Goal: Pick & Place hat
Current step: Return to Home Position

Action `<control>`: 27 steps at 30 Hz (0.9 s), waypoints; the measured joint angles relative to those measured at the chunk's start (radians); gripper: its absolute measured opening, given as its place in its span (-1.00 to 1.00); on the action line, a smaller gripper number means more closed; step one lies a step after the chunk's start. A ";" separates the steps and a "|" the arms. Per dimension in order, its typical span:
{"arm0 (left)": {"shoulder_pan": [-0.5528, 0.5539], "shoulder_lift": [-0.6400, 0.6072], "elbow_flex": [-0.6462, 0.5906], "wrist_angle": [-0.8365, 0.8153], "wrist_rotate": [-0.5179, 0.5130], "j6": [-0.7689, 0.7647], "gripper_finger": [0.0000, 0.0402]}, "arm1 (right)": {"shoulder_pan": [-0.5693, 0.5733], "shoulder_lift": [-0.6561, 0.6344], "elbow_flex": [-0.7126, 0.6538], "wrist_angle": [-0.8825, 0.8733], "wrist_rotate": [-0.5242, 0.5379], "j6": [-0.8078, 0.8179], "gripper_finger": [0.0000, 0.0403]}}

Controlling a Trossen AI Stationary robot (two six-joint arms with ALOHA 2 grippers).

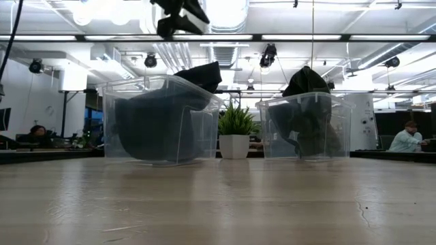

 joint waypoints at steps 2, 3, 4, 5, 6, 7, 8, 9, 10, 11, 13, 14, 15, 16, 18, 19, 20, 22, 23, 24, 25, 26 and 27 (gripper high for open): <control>-0.007 0.000 0.007 0.003 0.040 0.006 -0.13 | -0.015 -0.016 0.000 -0.045 0.029 -0.006 -0.37; -0.011 0.000 0.012 0.003 0.061 0.009 -0.13 | -0.020 -0.024 0.000 -0.061 0.042 -0.009 -0.37; -0.016 0.000 0.014 0.007 0.082 0.016 -0.13 | -0.026 -0.032 0.000 -0.079 0.048 -0.010 -0.37; -0.022 0.000 0.015 0.016 0.102 0.021 -0.13 | -0.032 -0.039 0.000 -0.095 0.050 -0.012 -0.37; -0.029 -0.002 0.014 0.031 0.122 0.025 -0.13 | -0.038 -0.046 0.000 -0.105 0.051 -0.012 -0.37; -0.036 -0.004 0.013 0.044 0.143 0.030 -0.13 | -0.041 -0.053 0.000 -0.114 0.053 -0.012 -0.37; -0.045 -0.006 0.013 0.052 0.158 0.040 -0.13 | -0.044 -0.058 0.000 -0.124 0.053 -0.012 -0.37; -0.056 -0.008 0.012 0.065 0.171 0.058 -0.14 | -0.046 -0.064 0.000 -0.131 0.053 -0.012 -0.37; -0.068 -0.011 0.012 0.080 0.176 0.081 -0.15 | -0.049 -0.070 0.000 -0.139 0.053 -0.015 -0.37; -0.081 -0.014 0.012 0.092 0.181 0.105 -0.16 | -0.049 -0.074 0.000 -0.151 0.058 -0.019 -0.37; -0.112 -0.020 0.012 0.112 0.185 0.147 -0.20 | -0.051 -0.084 0.000 -0.168 0.081 -0.029 -0.37; -0.126 -0.023 0.012 0.119 0.187 0.163 -0.23 | -0.051 -0.087 0.000 -0.172 0.092 -0.035 -0.37; -0.139 -0.026 0.012 0.123 0.188 0.175 -0.27 | -0.055 -0.091 -0.001 -0.172 0.098 -0.042 -0.37; -0.151 -0.028 0.012 0.126 0.189 0.182 -0.31 | -0.057 -0.096 -0.001 -0.174 0.099 -0.046 -0.37; -0.170 -0.032 0.012 0.134 0.190 0.183 -0.40 | -0.069 -0.101 -0.002 -0.183 0.101 -0.050 -0.38; -0.179 -0.035 0.012 0.135 0.189 0.183 -0.45 | -0.074 -0.104 -0.003 -0.188 0.102 -0.050 -0.39; -0.189 -0.038 0.012 0.134 0.192 0.183 -0.51 | -0.080 -0.107 -0.006 -0.197 0.103 -0.051 -0.40; -0.208 -0.042 0.011 0.140 0.214 0.182 -0.64 | -0.092 -0.113 -0.015 -0.230 0.113 -0.051 -0.42; -0.219 -0.042 0.012 0.146 0.230 0.181 -0.71 | -0.098 -0.118 -0.023 -0.245 0.123 -0.049 -0.43; -0.230 -0.042 0.011 0.144 0.242 0.181 -0.78 | -0.106 -0.122 -0.035 -0.262 0.126 -0.048 -0.44; -0.241 -0.042 0.007 0.143 0.251 0.183 -0.85 | -0.115 -0.126 -0.048 -0.275 0.127 -0.046 -0.45; -0.252 -0.042 -0.001 0.144 0.251 0.185 -0.92 | -0.123 -0.131 -0.063 -0.282 0.127 -0.041 -0.46; -0.261 -0.042 -0.011 0.143 0.252 0.186 -0.96 | -0.130 -0.133 -0.079 -0.284 0.126 -0.033 -0.47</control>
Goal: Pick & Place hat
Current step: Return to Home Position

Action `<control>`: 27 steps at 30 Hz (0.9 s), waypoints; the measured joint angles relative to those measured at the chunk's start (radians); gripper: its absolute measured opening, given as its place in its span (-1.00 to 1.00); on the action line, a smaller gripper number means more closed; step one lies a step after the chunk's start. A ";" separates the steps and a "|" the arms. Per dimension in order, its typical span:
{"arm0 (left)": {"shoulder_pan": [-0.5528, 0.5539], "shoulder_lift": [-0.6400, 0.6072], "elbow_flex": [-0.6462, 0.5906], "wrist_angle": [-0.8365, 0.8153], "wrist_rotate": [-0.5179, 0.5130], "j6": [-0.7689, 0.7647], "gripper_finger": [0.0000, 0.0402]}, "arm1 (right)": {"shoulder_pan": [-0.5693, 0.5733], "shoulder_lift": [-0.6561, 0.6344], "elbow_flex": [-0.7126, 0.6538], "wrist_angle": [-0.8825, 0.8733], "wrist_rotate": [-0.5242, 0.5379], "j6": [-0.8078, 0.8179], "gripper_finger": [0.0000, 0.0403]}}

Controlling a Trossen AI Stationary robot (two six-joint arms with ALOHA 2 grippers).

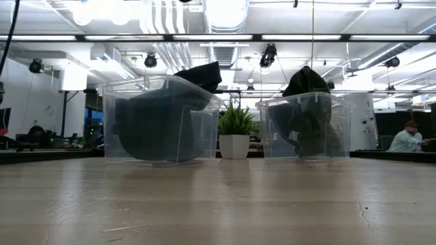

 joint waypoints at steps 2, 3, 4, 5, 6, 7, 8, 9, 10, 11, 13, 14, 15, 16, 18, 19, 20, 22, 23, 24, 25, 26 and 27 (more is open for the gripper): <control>-0.012 0.000 -0.021 0.000 0.000 0.001 -0.98 | -0.007 -0.006 -0.034 -0.001 -0.002 0.019 -0.49; -0.016 0.000 -0.033 -0.001 -0.001 0.001 -0.98 | -0.009 -0.010 -0.051 0.000 -0.003 0.027 -0.51; -0.020 -0.001 -0.045 -0.001 -0.001 0.001 -0.99 | -0.009 -0.014 -0.068 0.000 -0.004 0.035 -0.52; -0.021 -0.005 -0.058 0.000 -0.001 0.000 -0.99 | -0.009 -0.018 -0.084 -0.001 -0.006 0.040 -0.53; -0.021 -0.011 -0.074 0.001 -0.001 -0.001 -1.00 | -0.009 -0.024 -0.101 -0.002 -0.006 0.043 -0.55; -0.021 -0.021 -0.093 0.008 -0.001 -0.001 -1.00 | -0.009 -0.032 -0.118 -0.002 -0.011 0.046 -0.57; -0.021 -0.033 -0.113 0.021 -0.001 -0.001 -1.00 | -0.009 -0.041 -0.134 -0.003 -0.017 0.048 -0.59; -0.021 -0.047 -0.135 0.036 -0.001 -0.003 -1.00 | -0.009 -0.053 -0.151 -0.002 -0.026 0.049 -0.61; -0.021 -0.066 -0.161 0.057 -0.001 -0.006 -1.00 | -0.009 -0.068 -0.167 -0.002 -0.034 0.049 -0.64; -0.021 -0.087 -0.193 0.083 -0.001 -0.014 -1.00 | -0.009 -0.082 -0.182 -0.002 -0.037 0.057 -0.66; -0.021 -0.139 -0.263 0.154 -0.002 -0.033 -1.00 | -0.008 -0.118 -0.213 0.000 -0.040 0.088 -0.72; -0.021 -0.169 -0.304 0.198 -0.003 -0.045 -1.00 | -0.008 -0.135 -0.228 0.001 -0.040 0.107 -0.74; -0.021 -0.202 -0.349 0.248 -0.009 -0.055 -1.00 | -0.008 -0.154 -0.244 0.009 -0.040 0.123 -0.77; -0.021 -0.236 -0.393 0.296 -0.024 -0.062 -1.00 | -0.008 -0.173 -0.262 0.028 -0.040 0.137 -0.80; -0.022 -0.310 -0.487 0.390 -0.060 -0.072 -1.00 | -0.008 -0.213 -0.300 0.085 -0.039 0.157 -0.84; -0.022 -0.347 -0.533 0.431 -0.084 -0.078 -1.00 | -0.008 -0.231 -0.319 0.122 -0.040 0.162 -0.86; -0.022 -0.383 -0.579 0.471 -0.106 -0.084 -1.00 | -0.008 -0.250 -0.339 0.164 -0.040 0.166 -0.89; -0.021 -0.460 -0.670 0.549 -0.138 -0.089 -1.00 | -0.008 -0.283 -0.380 0.242 -0.040 0.168 -0.93; -0.021 -0.498 -0.711 0.586 -0.146 -0.090 -1.00 | -0.008 -0.299 -0.399 0.281 -0.040 0.169 -0.94; -0.021 -0.536 -0.753 0.621 -0.152 -0.091 -1.00 | -0.008 -0.313 -0.418 0.319 -0.040 0.169 -0.95; -0.021 -0.573 -0.793 0.652 -0.153 -0.097 -1.00 | -0.008 -0.327 -0.436 0.352 -0.039 0.169 -0.95; -0.021 -0.611 -0.831 0.678 -0.161 -0.110 -1.00 | -0.008 -0.340 -0.452 0.380 -0.039 0.169 -0.96; -0.021 -0.648 -0.868 0.698 -0.170 -0.121 -1.00 | -0.008 -0.350 -0.468 0.404 -0.039 0.174 -0.96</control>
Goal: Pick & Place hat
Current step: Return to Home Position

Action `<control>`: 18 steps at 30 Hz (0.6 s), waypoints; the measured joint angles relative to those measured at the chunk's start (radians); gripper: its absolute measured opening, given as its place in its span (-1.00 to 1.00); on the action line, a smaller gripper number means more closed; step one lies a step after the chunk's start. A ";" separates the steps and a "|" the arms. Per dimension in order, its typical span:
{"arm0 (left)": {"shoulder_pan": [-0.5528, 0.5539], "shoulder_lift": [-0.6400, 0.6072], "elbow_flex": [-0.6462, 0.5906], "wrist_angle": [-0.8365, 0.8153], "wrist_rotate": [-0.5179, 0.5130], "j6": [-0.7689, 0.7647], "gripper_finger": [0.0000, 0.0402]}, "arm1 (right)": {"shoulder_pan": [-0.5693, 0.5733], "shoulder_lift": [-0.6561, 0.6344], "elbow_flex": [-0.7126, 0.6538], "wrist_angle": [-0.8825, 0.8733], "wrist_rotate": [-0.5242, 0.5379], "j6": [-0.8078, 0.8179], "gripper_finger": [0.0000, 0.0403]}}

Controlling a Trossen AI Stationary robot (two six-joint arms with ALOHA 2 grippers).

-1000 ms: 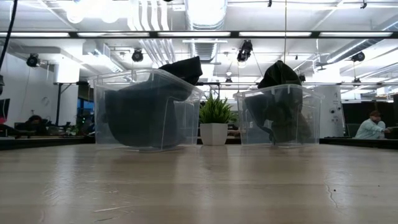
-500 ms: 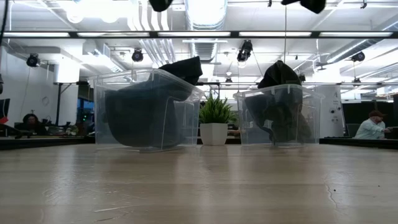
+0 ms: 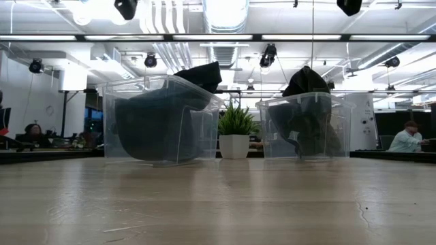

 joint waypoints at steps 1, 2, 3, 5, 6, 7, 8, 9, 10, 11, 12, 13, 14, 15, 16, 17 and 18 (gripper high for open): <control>0.000 -0.038 -0.037 0.017 -0.008 -0.009 -1.00 | 0.000 -0.009 -0.014 0.020 0.001 0.005 -0.96; 0.000 -0.074 -0.074 0.029 -0.013 -0.018 -1.00 | 0.000 -0.018 -0.028 0.036 0.007 0.011 -0.96; 0.000 -0.107 -0.106 0.040 -0.025 -0.031 -1.00 | 0.000 -0.025 -0.040 0.046 0.008 0.022 -0.96; 0.000 -0.178 -0.173 0.061 -0.049 -0.065 -1.00 | -0.001 -0.033 -0.055 0.054 0.011 0.045 -0.96; 0.000 -0.213 -0.204 0.070 -0.062 -0.081 -1.00 | -0.001 -0.033 -0.061 0.056 0.013 0.058 -0.96; 0.000 -0.249 -0.236 0.080 -0.078 -0.096 -1.00 | -0.001 -0.033 -0.066 0.056 0.015 0.068 -0.96; 0.000 -0.282 -0.265 0.091 -0.091 -0.113 -1.00 | -0.001 -0.031 -0.069 0.055 0.016 0.077 -0.96; 0.000 -0.312 -0.293 0.105 -0.102 -0.126 -1.00 | -0.001 -0.027 -0.073 0.055 0.016 0.084 -0.96; 0.000 -0.343 -0.323 0.129 -0.111 -0.141 -1.00 | -0.001 -0.023 -0.077 0.057 0.018 0.091 -0.96; 0.000 -0.372 -0.350 0.150 -0.121 -0.158 -1.00 | -0.001 -0.020 -0.080 0.060 0.018 0.100 -0.96; 0.000 -0.400 -0.376 0.171 -0.128 -0.169 -1.00 | -0.001 -0.015 -0.083 0.062 0.019 0.107 -0.96; 0.000 -0.426 -0.402 0.193 -0.139 -0.177 -1.00 | -0.001 -0.011 -0.085 0.065 0.019 0.113 -0.96; 0.000 -0.451 -0.425 0.210 -0.148 -0.184 -1.00 | -0.001 -0.007 -0.087 0.067 0.019 0.118 -0.96; 0.000 -0.476 -0.448 0.220 -0.157 -0.191 -1.00 | -0.001 -0.003 -0.089 0.069 0.019 0.123 -0.96; 0.000 -0.498 -0.468 0.224 -0.167 -0.196 -1.00 | -0.001 0.000 -0.090 0.069 0.020 0.127 -0.96; 0.000 -0.521 -0.486 0.233 -0.170 -0.197 -1.00 | 0.000 0.004 -0.092 0.072 0.022 0.129 -0.96; 0.000 -0.542 -0.501 0.248 -0.175 -0.198 -1.00 | 0.000 0.008 -0.092 0.074 0.027 0.130 -0.96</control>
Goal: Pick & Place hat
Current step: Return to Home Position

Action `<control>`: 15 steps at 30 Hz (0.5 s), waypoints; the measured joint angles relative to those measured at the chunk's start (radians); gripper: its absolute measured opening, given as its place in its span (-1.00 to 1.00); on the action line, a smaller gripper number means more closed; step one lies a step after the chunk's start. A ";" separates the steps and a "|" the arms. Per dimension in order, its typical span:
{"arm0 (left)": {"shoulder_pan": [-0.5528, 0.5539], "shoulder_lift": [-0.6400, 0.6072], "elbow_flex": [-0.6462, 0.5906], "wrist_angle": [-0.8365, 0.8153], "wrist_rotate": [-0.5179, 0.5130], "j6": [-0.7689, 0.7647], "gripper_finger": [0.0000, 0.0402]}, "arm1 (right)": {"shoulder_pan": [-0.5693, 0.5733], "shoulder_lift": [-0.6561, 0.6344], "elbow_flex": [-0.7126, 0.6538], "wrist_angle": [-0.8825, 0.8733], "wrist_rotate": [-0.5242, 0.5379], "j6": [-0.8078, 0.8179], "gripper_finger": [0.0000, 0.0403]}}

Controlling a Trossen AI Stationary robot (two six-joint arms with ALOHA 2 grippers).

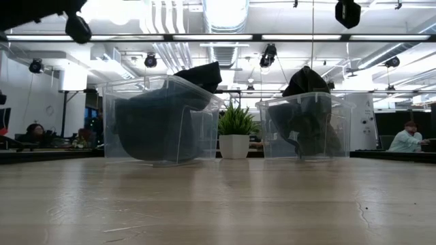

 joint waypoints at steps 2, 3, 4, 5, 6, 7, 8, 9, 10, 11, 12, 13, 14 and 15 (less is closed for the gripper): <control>0.000 -0.035 -0.041 -0.013 -0.004 -0.020 -1.00 | 0.000 0.006 0.000 0.002 0.006 0.000 -0.96; 0.000 -0.050 -0.058 -0.017 -0.007 -0.027 -1.00 | 0.000 0.010 0.003 0.002 0.009 0.000 -0.96; 0.000 -0.067 -0.073 -0.012 -0.007 -0.036 -1.00 | 0.000 0.014 0.008 0.003 0.010 -0.001 -0.96; 0.000 -0.085 -0.089 -0.010 -0.009 -0.045 -1.00 | 0.000 0.017 0.013 0.005 0.010 -0.001 -0.96; 0.000 -0.099 -0.107 -0.012 -0.011 -0.056 -1.00 | 0.000 0.020 0.017 0.004 0.010 -0.001 -0.96; 0.000 -0.113 -0.122 -0.006 -0.013 -0.069 -1.00 | 0.000 0.022 0.022 0.004 0.010 -0.002 -0.96; 0.000 -0.127 -0.135 0.005 -0.017 -0.078 -1.00 | 0.000 0.023 0.026 0.006 0.010 -0.002 -0.96; 0.000 -0.139 -0.153 0.004 -0.017 -0.086 -1.00 | 0.000 0.023 0.027 0.007 0.010 -0.002 -0.96; 0.000 -0.149 -0.170 -0.001 -0.019 -0.095 -1.00 | 0.000 0.022 0.027 0.007 0.010 -0.004 -0.96; 0.000 -0.159 -0.186 0.001 -0.025 -0.100 -1.00 | 0.000 0.022 0.027 0.011 0.010 -0.004 -0.96; 0.000 -0.169 -0.200 0.015 -0.025 -0.105 -1.00 | 0.000 0.022 0.027 0.014 0.010 -0.004 -0.96; 0.000 -0.178 -0.215 0.035 -0.026 -0.105 -1.00 | 0.000 0.022 0.027 0.014 0.010 -0.004 -0.96; 0.000 -0.187 -0.227 0.060 -0.026 -0.105 -1.00 | 0.000 0.022 0.027 0.018 0.010 -0.004 -0.96; 0.000 -0.195 -0.235 0.074 -0.030 -0.105 -1.00 | 0.000 0.021 0.027 0.022 0.010 -0.004 -0.96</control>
